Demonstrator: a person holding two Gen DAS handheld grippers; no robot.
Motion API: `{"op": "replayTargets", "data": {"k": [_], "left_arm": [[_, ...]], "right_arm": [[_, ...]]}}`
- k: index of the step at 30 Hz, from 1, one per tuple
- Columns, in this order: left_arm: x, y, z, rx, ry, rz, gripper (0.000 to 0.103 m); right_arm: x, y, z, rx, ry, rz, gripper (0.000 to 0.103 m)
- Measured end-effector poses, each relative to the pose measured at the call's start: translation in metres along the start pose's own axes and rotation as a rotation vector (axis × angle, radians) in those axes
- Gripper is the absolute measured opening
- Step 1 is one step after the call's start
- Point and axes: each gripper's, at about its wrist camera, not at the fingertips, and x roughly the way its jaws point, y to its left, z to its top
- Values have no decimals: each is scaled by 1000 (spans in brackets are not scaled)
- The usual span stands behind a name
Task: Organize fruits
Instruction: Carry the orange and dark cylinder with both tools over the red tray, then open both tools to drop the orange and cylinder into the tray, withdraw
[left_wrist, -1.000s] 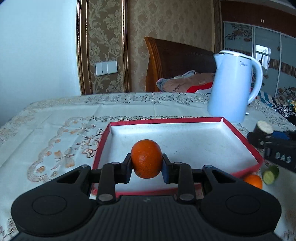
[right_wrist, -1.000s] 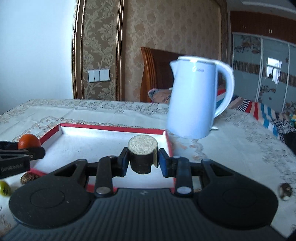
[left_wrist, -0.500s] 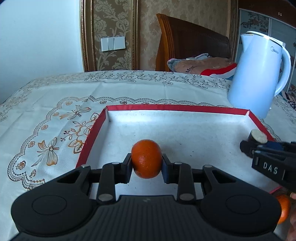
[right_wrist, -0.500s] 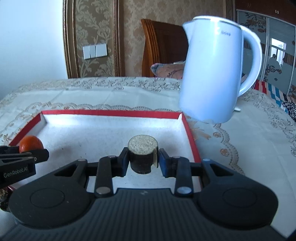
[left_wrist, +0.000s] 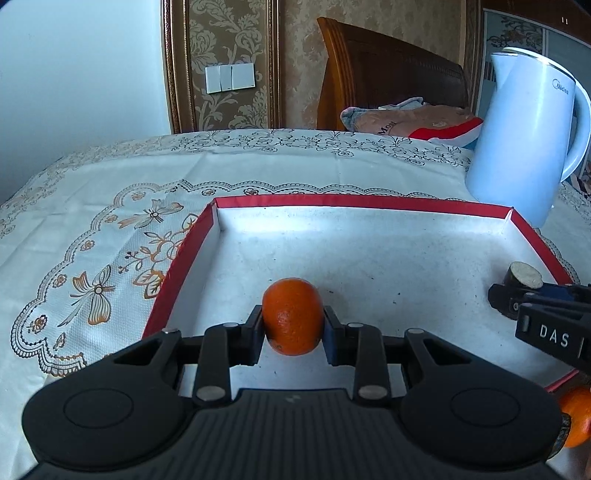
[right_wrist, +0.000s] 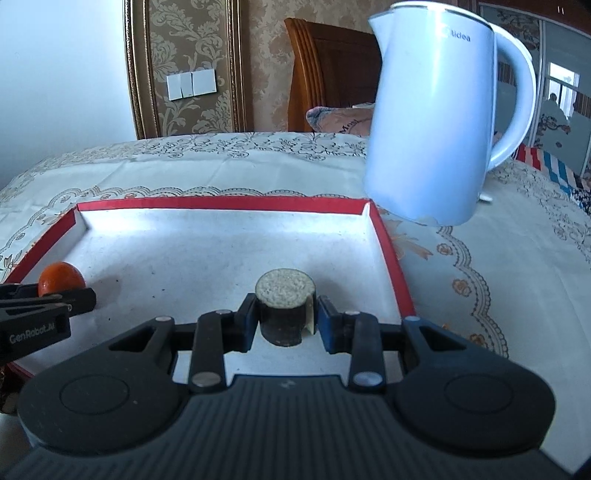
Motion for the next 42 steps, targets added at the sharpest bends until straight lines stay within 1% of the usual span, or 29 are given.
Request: {"op": "replayTargets", "data": {"k": [6,9,10,12,14,17,21,22,24,25,26,28,29,30,34,35,37,40,42], "left_arm": [[-1,4,0,-28,3,-18,32],[-2,1,0,-6,-4,-9,32],[-3,-1,0,6,-8,-1,32],[-4,-4,-1,20,-13,8,32],[-5,-2,-1,15,-17,8,32],[-7,1,-2,7,-22,16,32],[-22,-1,-5,31,-84,53,33],[-26,-1,-6,42,-104,64,35],[-38,-2,-8,52,-137,80,55],[-46,-1,-9,54,-150,72,58],[-54,1,-10,51,-165,59,59],[-75,7,-14,44,-195,38,59],[-85,10,-18,48,-207,21,61],[-96,13,-23,52,-220,7,65],[-137,28,-52,55,-256,-12,66],[-146,33,-59,49,-259,-14,66],[-158,42,-74,38,-265,-12,70],[-168,53,-92,19,-261,17,71],[-168,58,-99,13,-243,26,71]], "right_arm": [[2,1,1,-14,10,4,33],[2,0,2,-9,10,5,33],[2,0,2,-10,10,5,34],[0,1,2,-12,2,5,44],[-2,2,2,-17,-10,-3,48],[-3,0,2,-4,-8,6,48],[-12,-4,1,25,-27,24,48],[-16,-6,0,37,-34,33,48],[-26,-10,-2,62,-46,47,48],[-32,-12,-4,72,-51,52,48],[-40,-14,-6,81,-57,51,48],[-62,-22,-15,92,-88,52,53],[-74,-27,-20,96,-103,46,57],[-85,-31,-26,98,-117,35,59],[-129,-48,-58,93,-176,-30,59],[-135,-52,-65,97,-183,-38,59],[-144,-61,-78,116,-182,-60,59],[-143,-69,-95,127,-153,-76,59],[-140,-70,-101,124,-137,-94,59]]}}
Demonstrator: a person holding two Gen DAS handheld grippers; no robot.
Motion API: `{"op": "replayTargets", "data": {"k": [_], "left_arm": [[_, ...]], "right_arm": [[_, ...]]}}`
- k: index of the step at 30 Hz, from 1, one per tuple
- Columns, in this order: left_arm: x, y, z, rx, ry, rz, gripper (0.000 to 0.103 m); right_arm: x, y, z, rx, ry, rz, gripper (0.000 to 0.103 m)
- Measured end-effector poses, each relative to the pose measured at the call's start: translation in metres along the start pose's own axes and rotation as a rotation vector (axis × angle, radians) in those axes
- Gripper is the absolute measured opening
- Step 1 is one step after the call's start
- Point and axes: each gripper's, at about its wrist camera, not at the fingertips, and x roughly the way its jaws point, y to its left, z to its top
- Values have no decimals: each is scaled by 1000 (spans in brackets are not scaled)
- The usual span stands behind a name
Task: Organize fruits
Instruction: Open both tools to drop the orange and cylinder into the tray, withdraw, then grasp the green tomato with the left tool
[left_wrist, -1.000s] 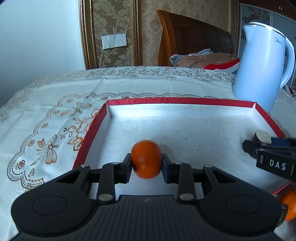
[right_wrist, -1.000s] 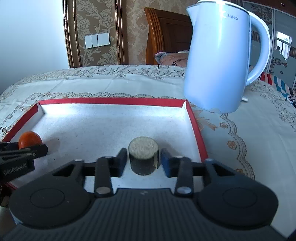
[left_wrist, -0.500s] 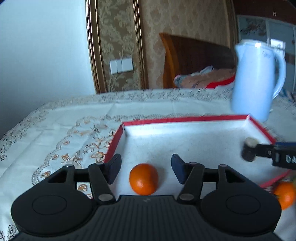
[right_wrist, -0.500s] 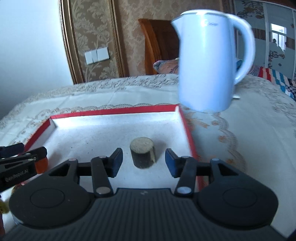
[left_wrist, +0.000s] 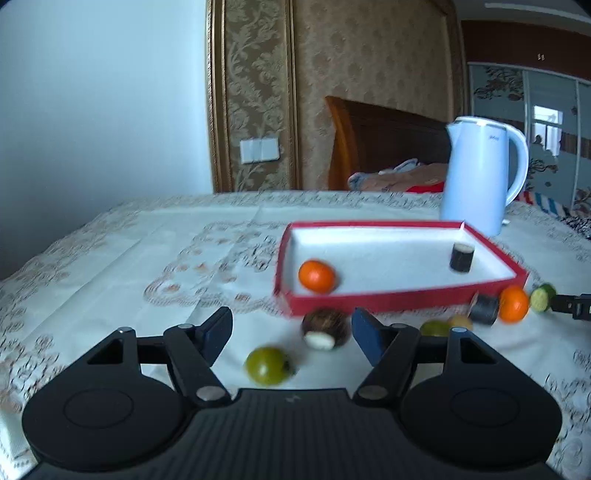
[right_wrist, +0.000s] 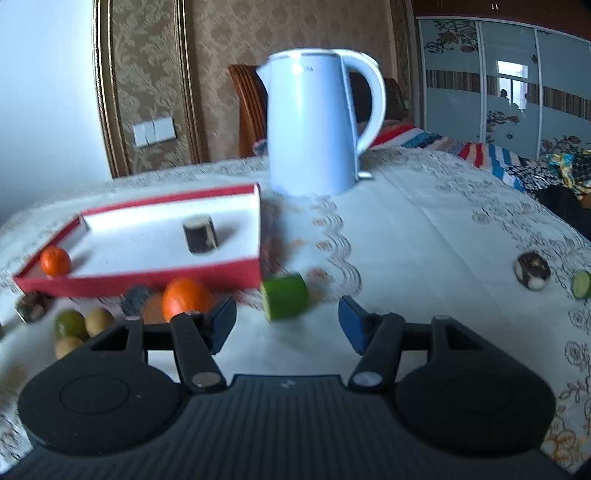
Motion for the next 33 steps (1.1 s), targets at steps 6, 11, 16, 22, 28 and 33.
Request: {"op": "replayTargets", "data": {"k": [6,11,16,22,28,33], "left_arm": [[-4,13,-20,-4,32,-2,71],[6,11,-30,21,67,6,71],[20,11,-26,5,79,8,71],[40,13,-23,-9,131,21,71],[47,21,-23,-54,150,-6,69],[50,20,-24,-50,161,-11,59]], "right_arm": [[-6,4,-12,-19,2,-6,59],[-7,11,-16,-48,8,-8,59],[-5,11,-16,-45,14,-6,59],[-4,9,-17,-32,17,-1,59],[-3,9,-16,-32,22,-1,59],[-3,8,-16,-25,24,-2,59]]}}
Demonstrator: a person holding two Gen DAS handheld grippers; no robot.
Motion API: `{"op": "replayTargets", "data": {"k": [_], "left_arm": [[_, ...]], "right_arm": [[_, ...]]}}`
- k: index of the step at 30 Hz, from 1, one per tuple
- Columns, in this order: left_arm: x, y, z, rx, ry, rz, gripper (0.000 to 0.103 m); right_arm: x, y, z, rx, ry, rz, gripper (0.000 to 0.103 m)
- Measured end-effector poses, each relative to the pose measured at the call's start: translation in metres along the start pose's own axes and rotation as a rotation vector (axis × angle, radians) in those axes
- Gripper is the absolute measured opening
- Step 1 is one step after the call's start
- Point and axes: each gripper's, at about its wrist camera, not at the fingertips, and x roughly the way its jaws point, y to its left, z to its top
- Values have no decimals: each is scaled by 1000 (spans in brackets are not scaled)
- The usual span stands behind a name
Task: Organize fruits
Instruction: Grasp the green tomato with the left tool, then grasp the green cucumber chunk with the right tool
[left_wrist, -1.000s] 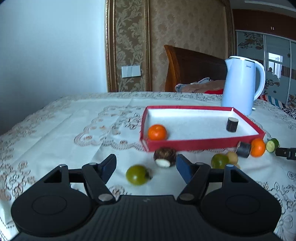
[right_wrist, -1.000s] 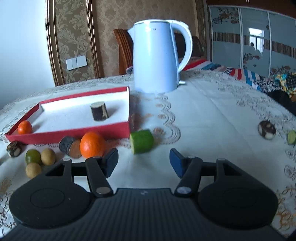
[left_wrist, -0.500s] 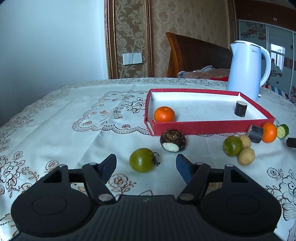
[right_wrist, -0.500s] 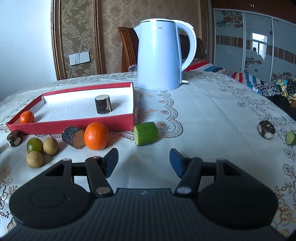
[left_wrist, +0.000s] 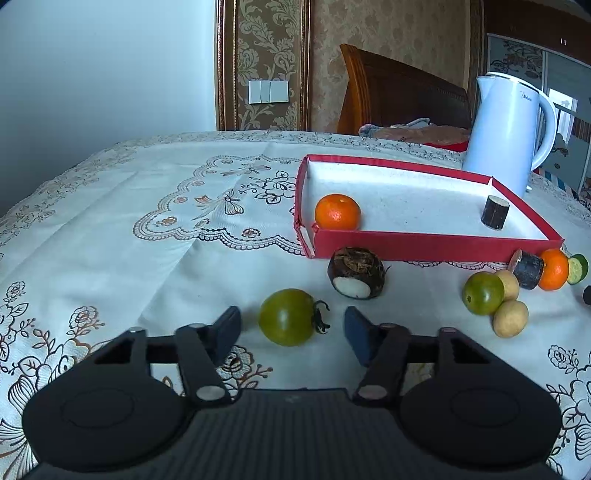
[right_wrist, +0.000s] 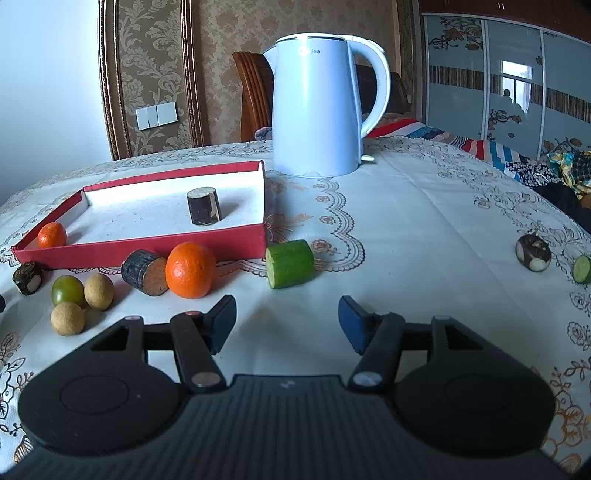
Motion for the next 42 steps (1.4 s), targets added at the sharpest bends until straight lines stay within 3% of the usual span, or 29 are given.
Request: {"op": "replayTargets", "data": {"k": [13,22,42], "left_arm": [[2,-2,-1,9,0,0,51],[1,-1,-1,4,-5,-2,37],[12,-24,11,7,15,-72,34]], "right_arm": [[1,-1,0,10,2,1,59],[2,-1,-1,12,1,2,59],[4,-2,-1,15,3,6,59]]}}
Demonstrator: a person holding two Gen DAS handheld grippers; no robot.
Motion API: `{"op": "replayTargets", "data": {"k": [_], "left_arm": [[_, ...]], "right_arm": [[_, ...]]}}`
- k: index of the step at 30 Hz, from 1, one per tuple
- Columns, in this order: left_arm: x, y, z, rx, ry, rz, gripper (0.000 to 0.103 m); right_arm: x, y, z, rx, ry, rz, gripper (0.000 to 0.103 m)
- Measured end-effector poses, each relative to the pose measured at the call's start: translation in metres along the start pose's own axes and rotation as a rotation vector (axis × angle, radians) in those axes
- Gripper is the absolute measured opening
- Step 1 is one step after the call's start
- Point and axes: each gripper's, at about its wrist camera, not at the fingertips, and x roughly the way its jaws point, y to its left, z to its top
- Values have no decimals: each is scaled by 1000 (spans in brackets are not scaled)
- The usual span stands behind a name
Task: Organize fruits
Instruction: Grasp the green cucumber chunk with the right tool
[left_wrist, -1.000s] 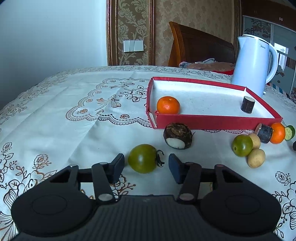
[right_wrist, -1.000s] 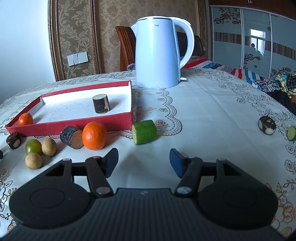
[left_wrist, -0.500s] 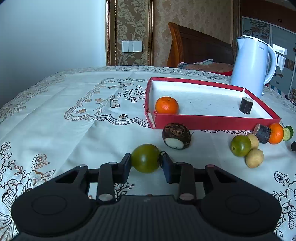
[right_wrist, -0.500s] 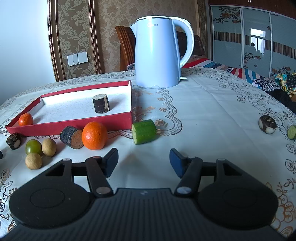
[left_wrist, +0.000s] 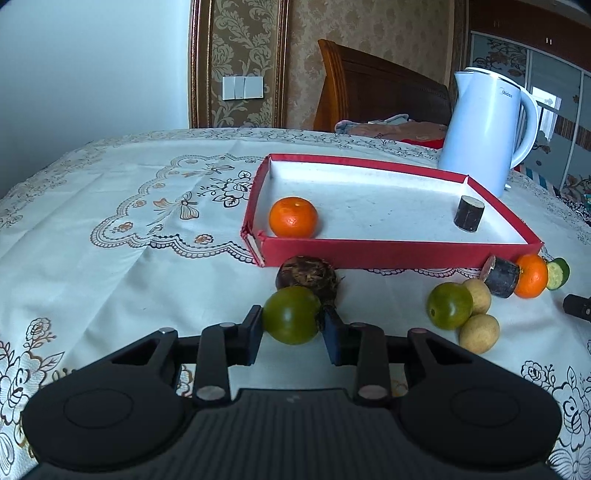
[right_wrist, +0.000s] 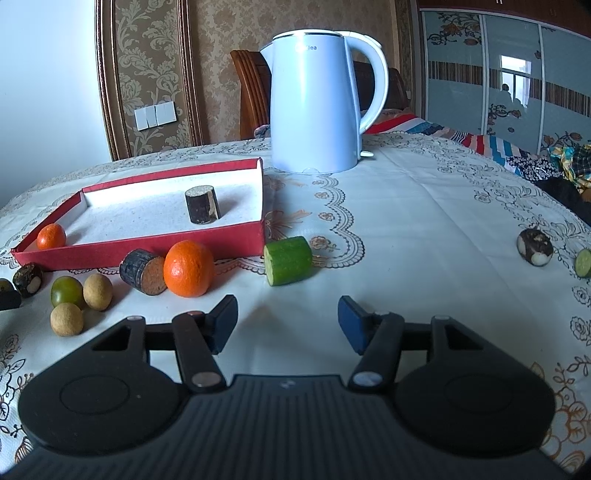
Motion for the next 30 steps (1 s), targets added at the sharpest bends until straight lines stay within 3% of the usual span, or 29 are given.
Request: {"op": "replayTargets", "data": {"k": [11,14,24,30], "left_arm": [[3,1,0,-10,0,-14,34],[3,1,0,-10,1,-14,34],[3,0,0,-12,1,-16,34],[3,0,0,-12,1,-16,34]], "right_arm": [[14,3,10,-24,39,-5,56],[23,6,17,-34,53,-2,51],[43,9,30,-57,69,-13,51],[51,6,34,-64,73,-7,38]]}}
